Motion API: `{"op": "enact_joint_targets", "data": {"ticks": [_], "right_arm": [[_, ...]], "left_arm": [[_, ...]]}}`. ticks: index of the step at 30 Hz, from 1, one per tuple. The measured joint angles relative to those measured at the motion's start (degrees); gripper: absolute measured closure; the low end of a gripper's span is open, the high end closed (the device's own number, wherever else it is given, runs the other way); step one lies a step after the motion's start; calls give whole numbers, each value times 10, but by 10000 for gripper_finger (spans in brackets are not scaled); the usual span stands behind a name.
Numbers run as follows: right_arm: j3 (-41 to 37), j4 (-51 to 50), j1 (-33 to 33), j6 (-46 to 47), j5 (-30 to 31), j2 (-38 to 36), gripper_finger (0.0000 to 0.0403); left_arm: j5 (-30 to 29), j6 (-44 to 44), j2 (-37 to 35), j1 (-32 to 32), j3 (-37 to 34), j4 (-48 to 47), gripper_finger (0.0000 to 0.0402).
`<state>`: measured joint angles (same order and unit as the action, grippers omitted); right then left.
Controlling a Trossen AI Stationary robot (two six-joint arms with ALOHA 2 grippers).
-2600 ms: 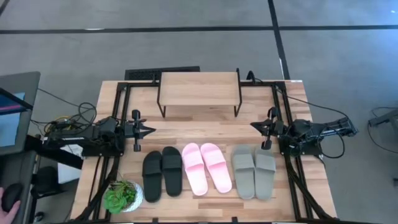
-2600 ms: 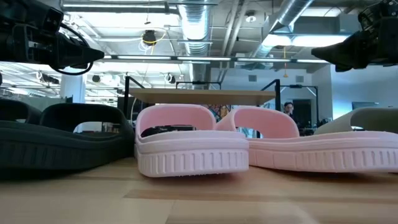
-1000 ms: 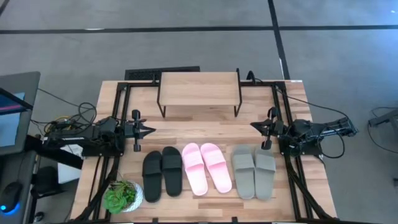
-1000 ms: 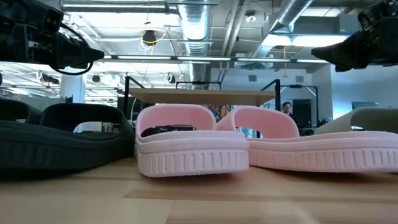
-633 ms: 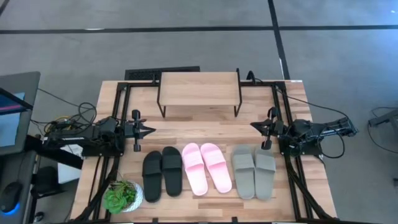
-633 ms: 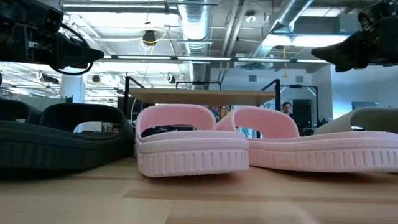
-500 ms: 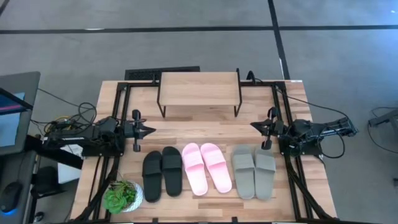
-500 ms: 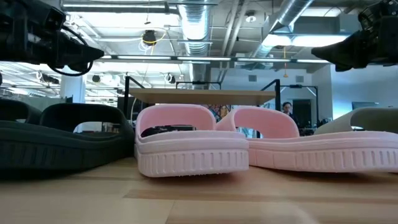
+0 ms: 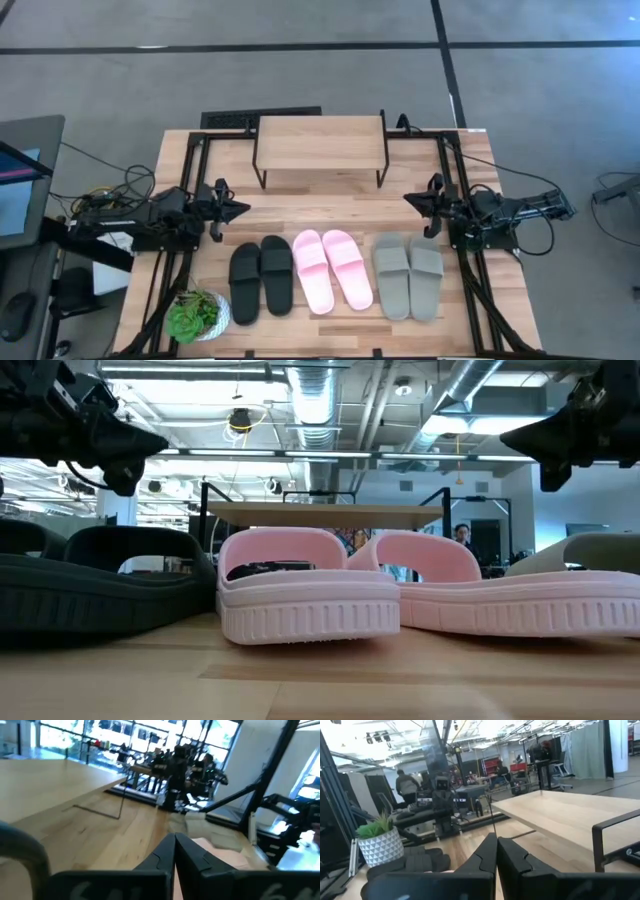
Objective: Pick and place slides into the shelf
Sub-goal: Put the left black slide on the shelf
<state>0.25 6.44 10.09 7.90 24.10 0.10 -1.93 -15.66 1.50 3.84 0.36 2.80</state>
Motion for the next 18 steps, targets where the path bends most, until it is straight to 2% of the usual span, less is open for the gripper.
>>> {"op": "enact_joint_targets", "data": {"ticks": [7, 15, 18], "right_arm": [[0, 37, -2, 64, 0, 0, 403], [0, 43, -1, 166, 0, 3, 403], [0, 46, 0, 176, 0, 4, 403]], "left_arm": [[-7, 14, 0, 0, 0, -6, 402], [-9, -39, 0, 0, 0, -5, 401], [7, -51, 0, 0, 0, -7, 401]]}}
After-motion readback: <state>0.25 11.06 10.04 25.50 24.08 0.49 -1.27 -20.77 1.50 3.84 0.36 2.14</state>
